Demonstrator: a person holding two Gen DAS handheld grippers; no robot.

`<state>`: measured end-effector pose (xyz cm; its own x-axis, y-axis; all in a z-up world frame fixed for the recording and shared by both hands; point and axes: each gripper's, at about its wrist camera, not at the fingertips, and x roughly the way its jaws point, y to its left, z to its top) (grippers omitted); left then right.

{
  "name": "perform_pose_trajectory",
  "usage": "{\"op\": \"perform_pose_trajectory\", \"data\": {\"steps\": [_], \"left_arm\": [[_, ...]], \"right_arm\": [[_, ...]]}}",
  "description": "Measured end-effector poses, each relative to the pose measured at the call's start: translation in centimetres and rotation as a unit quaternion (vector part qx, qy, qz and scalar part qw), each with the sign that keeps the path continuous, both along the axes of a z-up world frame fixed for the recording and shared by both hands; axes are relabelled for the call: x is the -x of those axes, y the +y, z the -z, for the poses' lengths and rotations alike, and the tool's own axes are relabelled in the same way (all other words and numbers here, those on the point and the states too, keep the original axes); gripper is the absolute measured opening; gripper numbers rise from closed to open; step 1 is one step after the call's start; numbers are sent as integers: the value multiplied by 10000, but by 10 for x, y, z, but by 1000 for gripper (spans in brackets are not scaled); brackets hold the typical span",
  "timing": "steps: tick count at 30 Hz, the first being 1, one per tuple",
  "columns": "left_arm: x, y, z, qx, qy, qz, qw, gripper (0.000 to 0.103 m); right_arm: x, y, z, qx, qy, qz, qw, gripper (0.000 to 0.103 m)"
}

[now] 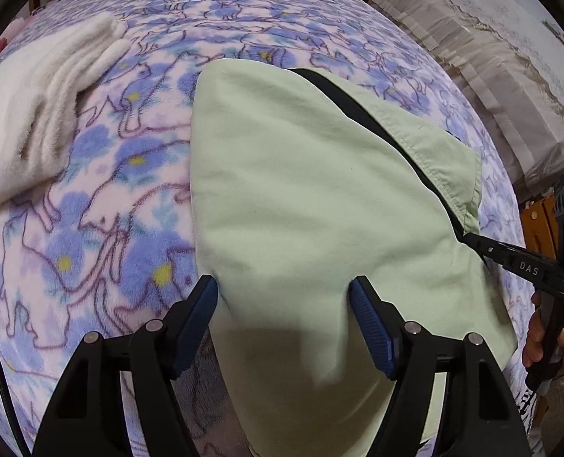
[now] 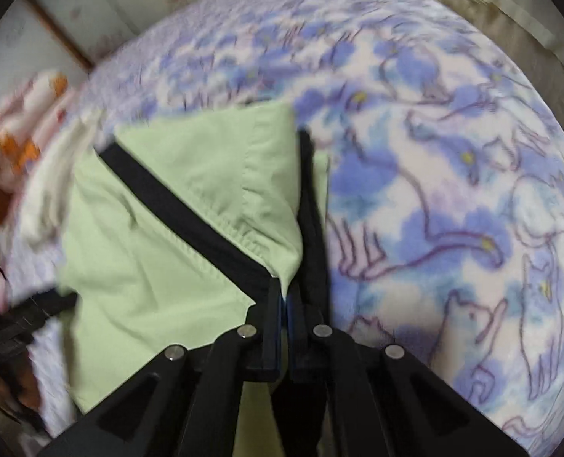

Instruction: Fold large clothes

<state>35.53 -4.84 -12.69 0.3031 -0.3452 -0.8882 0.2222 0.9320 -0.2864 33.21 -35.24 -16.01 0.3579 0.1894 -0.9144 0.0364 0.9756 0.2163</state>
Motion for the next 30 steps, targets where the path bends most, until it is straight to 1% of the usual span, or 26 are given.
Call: {"op": "perform_pose_trajectory", "data": {"steps": [1,2,3,5,7,9,11,12,13,14,15,18,19,20,21,22,23,24,25,26,28,30], "left_arm": [[0,1,-2,21,25,-5,10000,71],[-1,3,-5,31,70,-7,10000,71],[-2,4,-7,5,86,-23,10000,71],[-2,9,-21,-107,-11,-104,9999,71],[-1,14,-38,23,-271,-182,9995,71],[-2,14,-53,177,-559,-237,9980,71],[-10,7,-59,341,-665,-237,9969,71],[-14,3,-58,411,-671,-232,9966,68],[-18,-2,-56,464,-667,-229,9964,59],[-24,-10,-53,508,-614,-179,9967,55],[-27,-15,-50,544,-582,-134,9967,51],[-39,-30,-33,480,-444,-83,9978,51],[-38,-30,-27,417,-407,-89,9983,51],[-39,-32,-22,330,-385,-96,9987,50],[-40,-31,-17,262,-371,-96,9989,48],[-41,-28,-12,247,-360,-102,9990,45],[-41,-26,-10,282,-355,-107,9989,42],[-41,-25,-9,318,-341,-100,9989,42],[-42,-24,-8,306,-340,-97,9989,42],[-42,-23,-8,307,-338,-89,9989,42],[-43,-23,-7,304,-342,-89,9989,42],[-43,-24,-7,286,-349,-66,9990,42]], "right_arm": [[0,-1,-3,-45,15,75,10000,3],[0,-4,-9,-150,36,189,9997,7],[1,-7,-16,-201,23,329,9993,9],[5,-8,-34,-163,-208,480,9985,12],[9,3,-57,40,-613,376,9974,13],[5,19,-68,-12,-834,72,9965,13],[-3,40,-69,-238,-838,-254,9959,13],[-11,53,-66,-346,-816,-394,9953,13],[-18,65,-62,-419,-793,-497,9947,13],[-23,75,-58,-466,-762,-596,9942,13],[-30,89,-52,-476,-703,-736,9937,13],[-46,110,-31,-248,-547,-983,9933,13],[-48,108,-26,-131,-529,-976,9937,13],[-51,103,-21,111,-541,-902,9944,12],[-55,90,-16,582,-620,-704,9939,8],[-56,76,-14,670,-655,-602,9938,0],[-59,54,-9,304,-621,-502,9963,0],[-60,42,-7,64,-556,-401,9976,0],[-58,32,-8,293,-565,-227,9977,0],[-56,28,-11,480,-637,-199,9966,0],[-50,18,-15,456,-663,-79,9967,0],[-48,16,-12,530,-556,-43,9970,0]]}}
